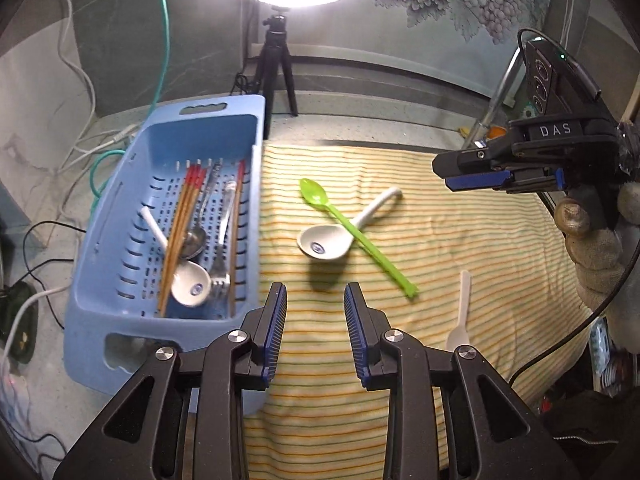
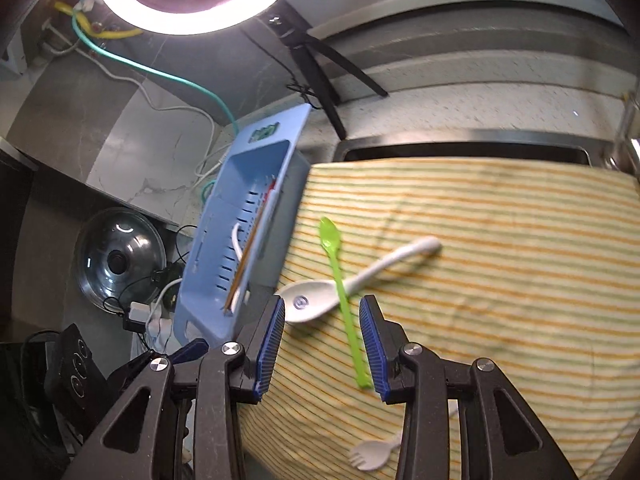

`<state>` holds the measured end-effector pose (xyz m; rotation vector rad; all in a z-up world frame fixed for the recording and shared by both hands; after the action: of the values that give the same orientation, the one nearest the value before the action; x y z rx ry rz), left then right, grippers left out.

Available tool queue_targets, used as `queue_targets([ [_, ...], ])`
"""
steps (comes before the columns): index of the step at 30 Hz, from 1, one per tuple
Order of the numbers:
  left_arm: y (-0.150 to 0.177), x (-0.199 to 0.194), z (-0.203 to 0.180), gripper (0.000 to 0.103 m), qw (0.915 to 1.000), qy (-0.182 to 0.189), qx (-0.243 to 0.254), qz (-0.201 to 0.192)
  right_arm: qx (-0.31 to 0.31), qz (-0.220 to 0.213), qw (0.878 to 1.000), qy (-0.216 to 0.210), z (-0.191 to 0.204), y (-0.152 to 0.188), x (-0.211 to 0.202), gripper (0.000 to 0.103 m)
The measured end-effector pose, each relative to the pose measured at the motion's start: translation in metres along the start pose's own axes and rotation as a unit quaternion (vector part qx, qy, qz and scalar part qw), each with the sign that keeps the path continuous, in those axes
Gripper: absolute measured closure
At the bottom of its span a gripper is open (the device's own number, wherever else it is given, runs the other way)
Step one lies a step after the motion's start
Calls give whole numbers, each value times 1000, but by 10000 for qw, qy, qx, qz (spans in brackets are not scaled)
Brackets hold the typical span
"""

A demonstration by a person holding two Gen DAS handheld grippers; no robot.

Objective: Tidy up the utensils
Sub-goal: 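Withdraw the right gripper from the basket over the cloth, then lower the left gripper onto the green plastic spoon while the right gripper moves toward the white spork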

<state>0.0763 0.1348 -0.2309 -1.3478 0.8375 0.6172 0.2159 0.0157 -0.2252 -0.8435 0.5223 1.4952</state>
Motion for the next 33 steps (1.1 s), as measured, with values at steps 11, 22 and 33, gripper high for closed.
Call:
queue_targets([
  [11,11,-2,-12,75,9999,85,-129,62,-369,534,9970,419,-18,22,38,68],
  [22,32,-9,-1,75,9986,9,-512,109,-980,1016,9837,1112,-15,30,98,78],
  [33,22,-1,-9,75,9990,75,-413,142,-1454,1233,9731,1294,-30,38,86,97],
])
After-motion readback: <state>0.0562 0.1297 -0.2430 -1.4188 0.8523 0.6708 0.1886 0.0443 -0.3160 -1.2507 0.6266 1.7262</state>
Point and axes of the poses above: each gripper's, at about its wrist camera, not at the fingertips, and x roughly the way its jaws point, z to its left, y to its underside, the point moved 7 cm from there along x, roughly the way its jaws point, and after that the axes turned 15 degrees about x, right-handed, at the moved point
